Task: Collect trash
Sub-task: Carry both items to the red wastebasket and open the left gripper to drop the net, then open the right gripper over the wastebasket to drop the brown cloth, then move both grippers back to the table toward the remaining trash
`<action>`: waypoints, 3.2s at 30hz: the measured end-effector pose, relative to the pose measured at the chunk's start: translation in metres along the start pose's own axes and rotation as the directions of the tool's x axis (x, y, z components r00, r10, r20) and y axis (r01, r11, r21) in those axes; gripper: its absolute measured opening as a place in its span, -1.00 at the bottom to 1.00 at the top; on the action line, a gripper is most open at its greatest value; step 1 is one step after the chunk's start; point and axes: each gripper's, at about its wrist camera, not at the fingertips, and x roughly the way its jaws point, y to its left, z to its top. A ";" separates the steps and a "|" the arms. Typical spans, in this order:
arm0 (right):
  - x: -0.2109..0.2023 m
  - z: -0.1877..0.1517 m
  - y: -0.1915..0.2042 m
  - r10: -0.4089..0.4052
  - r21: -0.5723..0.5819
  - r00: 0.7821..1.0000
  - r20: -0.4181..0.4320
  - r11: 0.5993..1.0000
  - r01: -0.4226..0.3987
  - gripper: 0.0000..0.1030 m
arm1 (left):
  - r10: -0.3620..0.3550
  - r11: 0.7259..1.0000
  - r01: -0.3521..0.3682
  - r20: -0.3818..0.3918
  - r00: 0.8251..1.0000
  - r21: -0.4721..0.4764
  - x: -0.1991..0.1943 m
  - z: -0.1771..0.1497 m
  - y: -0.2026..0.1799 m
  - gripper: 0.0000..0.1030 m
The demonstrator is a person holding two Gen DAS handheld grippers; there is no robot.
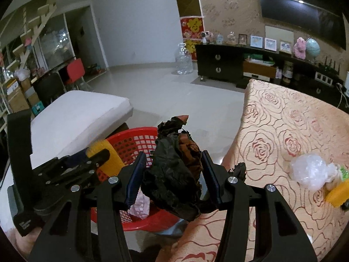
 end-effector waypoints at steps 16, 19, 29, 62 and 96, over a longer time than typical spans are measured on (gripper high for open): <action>0.034 -0.001 0.021 0.070 -0.012 0.994 -0.086 0.997 -0.072 -0.02 | 0.086 0.982 -0.069 0.091 0.992 -0.175 -0.022 0.003 0.040 0.32; 0.039 -0.002 0.025 0.084 -0.012 0.992 -0.095 0.996 -0.085 0.02 | 0.093 0.978 -0.071 0.105 0.990 -0.196 -0.027 0.005 0.044 0.32; 0.034 -0.005 0.028 0.102 -0.005 0.992 -0.079 0.995 -0.103 0.43 | 0.095 0.972 -0.068 0.113 0.989 -0.225 -0.030 0.004 0.052 0.32; -0.082 -0.080 -0.139 -0.243 0.079 0.970 -0.009 0.967 0.243 0.44 | 0.078 0.988 -0.056 0.153 0.985 -0.142 -0.032 -0.001 0.029 0.48; -0.147 -0.158 -0.293 -0.425 0.385 0.902 -0.077 0.822 0.420 0.56 | -0.201 0.938 0.180 0.041 0.979 0.295 -0.039 -0.072 -0.160 0.54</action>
